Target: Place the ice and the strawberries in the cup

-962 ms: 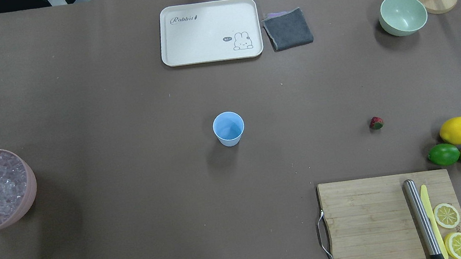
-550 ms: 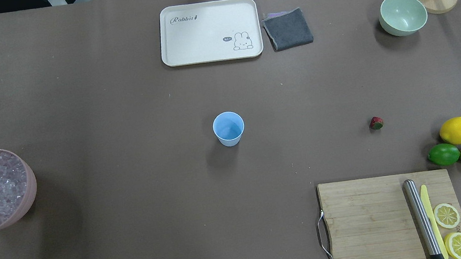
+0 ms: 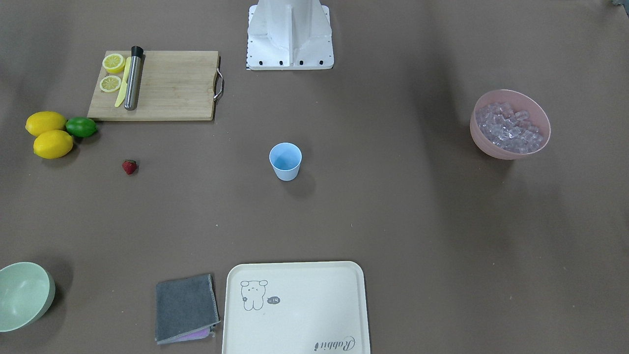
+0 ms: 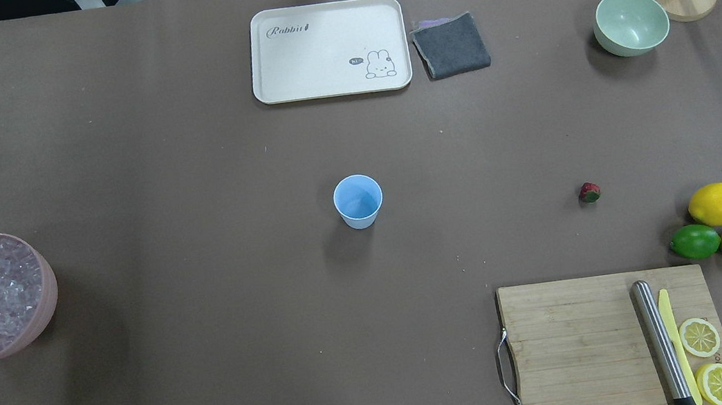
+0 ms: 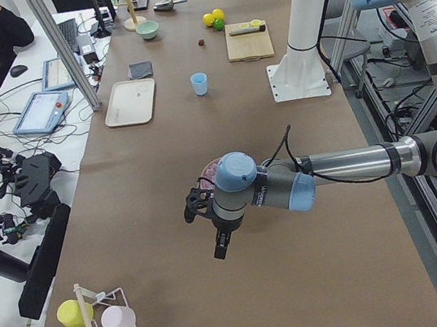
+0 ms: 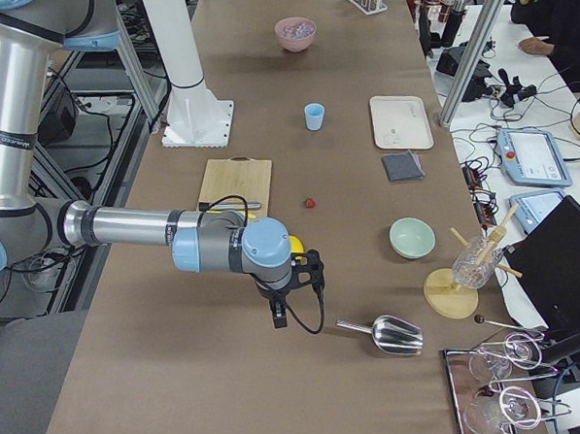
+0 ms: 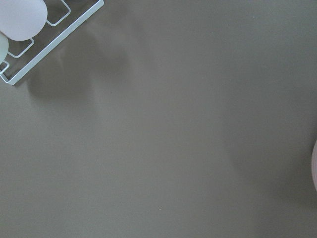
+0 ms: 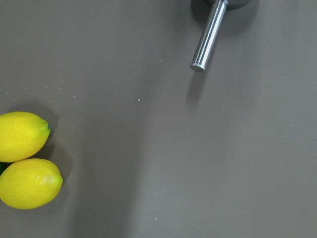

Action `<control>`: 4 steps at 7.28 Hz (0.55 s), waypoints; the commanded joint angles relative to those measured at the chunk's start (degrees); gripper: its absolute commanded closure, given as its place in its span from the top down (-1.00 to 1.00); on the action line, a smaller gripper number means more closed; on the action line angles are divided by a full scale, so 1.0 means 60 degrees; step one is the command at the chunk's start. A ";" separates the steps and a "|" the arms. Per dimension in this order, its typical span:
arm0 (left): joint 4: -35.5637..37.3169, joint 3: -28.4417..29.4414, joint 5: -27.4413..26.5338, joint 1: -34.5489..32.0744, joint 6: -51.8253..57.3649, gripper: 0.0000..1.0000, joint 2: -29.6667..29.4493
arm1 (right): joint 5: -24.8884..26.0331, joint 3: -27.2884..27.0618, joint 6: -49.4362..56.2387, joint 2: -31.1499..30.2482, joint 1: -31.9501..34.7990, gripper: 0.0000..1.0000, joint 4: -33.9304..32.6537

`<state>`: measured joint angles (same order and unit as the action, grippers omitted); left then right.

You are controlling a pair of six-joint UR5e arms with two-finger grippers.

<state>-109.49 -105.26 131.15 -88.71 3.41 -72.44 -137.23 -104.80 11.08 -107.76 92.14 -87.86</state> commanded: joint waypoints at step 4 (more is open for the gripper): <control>-0.0179 0.0024 0.0026 0.0049 -0.0026 0.95 0.0092 | 0.0034 -0.0038 0.0117 -0.0042 0.0068 1.00 0.0025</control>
<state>-110.41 -105.18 131.24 -88.52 3.23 -71.93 -137.23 -105.00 11.73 -107.96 92.34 -87.73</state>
